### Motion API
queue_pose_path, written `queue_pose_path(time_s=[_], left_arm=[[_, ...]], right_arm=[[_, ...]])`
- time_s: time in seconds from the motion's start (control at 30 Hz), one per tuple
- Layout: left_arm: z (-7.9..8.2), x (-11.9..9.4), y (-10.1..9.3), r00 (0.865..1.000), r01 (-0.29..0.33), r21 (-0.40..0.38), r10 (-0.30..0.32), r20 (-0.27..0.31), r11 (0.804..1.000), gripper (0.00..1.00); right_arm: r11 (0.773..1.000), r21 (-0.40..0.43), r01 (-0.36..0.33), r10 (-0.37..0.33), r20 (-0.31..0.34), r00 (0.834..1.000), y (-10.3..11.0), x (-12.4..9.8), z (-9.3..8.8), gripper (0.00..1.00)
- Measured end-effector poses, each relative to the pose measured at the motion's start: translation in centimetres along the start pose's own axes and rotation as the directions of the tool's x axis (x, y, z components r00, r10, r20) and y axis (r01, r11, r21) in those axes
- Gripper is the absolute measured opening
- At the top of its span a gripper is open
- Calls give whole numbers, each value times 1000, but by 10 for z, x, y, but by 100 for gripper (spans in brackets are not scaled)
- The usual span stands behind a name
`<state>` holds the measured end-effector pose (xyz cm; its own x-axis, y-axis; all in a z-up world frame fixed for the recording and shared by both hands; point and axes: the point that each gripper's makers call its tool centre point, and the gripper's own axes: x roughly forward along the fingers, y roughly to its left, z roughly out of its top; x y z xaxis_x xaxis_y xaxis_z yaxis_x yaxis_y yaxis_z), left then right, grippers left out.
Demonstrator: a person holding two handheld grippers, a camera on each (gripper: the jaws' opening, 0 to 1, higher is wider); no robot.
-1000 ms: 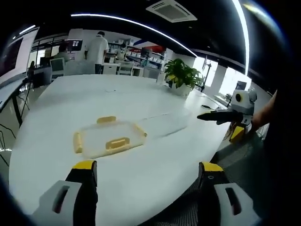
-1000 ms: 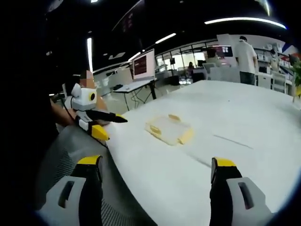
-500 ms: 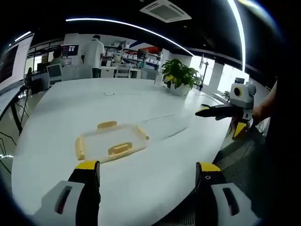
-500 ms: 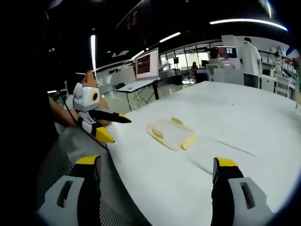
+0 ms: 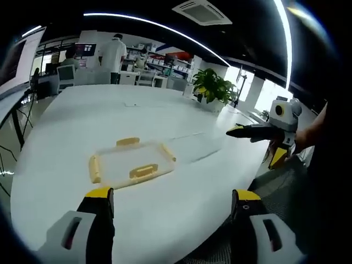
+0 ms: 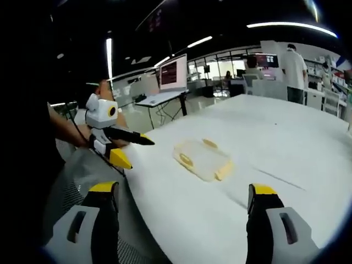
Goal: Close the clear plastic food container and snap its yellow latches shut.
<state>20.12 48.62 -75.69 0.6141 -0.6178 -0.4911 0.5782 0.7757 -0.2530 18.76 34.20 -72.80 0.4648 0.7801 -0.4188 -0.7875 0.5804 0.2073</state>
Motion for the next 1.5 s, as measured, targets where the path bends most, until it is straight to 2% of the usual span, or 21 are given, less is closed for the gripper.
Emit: queue_pose_path(time_s=[0.03,0.1,0.13,0.37,0.47,0.57,0.63,0.9,1.13,1.3,1.5], left_arm=[[0,0,0,1000,3,3,-3,0,1000,85],[0,1,0,1000,12,-47,-13,-20,999,86],[4,2,0,1000,19,-55,-19,-4,998,87],[10,5,4,1000,29,-25,-29,-5,999,89],[8,5,8,999,34,13,-33,-27,999,88],[10,5,13,999,32,5,-32,-23,999,88],[9,5,17,999,29,2,-29,-35,1000,86],[3,6,20,994,61,11,-59,-90,998,83],[11,11,26,992,79,29,-75,-102,996,81],[9,13,27,987,99,62,-89,-137,993,79],[7,15,34,982,103,23,-98,-160,994,76]], right_arm=[[1000,8,-5,5,-7,1000,1,2,0,98],[1000,4,-15,15,-17,1000,5,5,0,97],[1000,5,-17,18,-19,1000,5,6,0,97],[1000,7,-29,29,-3,1000,7,14,12,95],[1000,8,-14,14,-1,1000,-1,17,15,96],[1000,3,0,0,-3,1000,-8,19,17,95],[1000,-3,-2,2,-33,999,-10,20,14,91],[1000,-14,-4,4,-25,1000,-20,29,21,90],[999,-34,-13,12,-39,999,-24,40,23,88],[999,-38,-23,21,-53,998,-27,43,24,85],[999,-32,-12,10,-51,999,-35,48,28,84]])
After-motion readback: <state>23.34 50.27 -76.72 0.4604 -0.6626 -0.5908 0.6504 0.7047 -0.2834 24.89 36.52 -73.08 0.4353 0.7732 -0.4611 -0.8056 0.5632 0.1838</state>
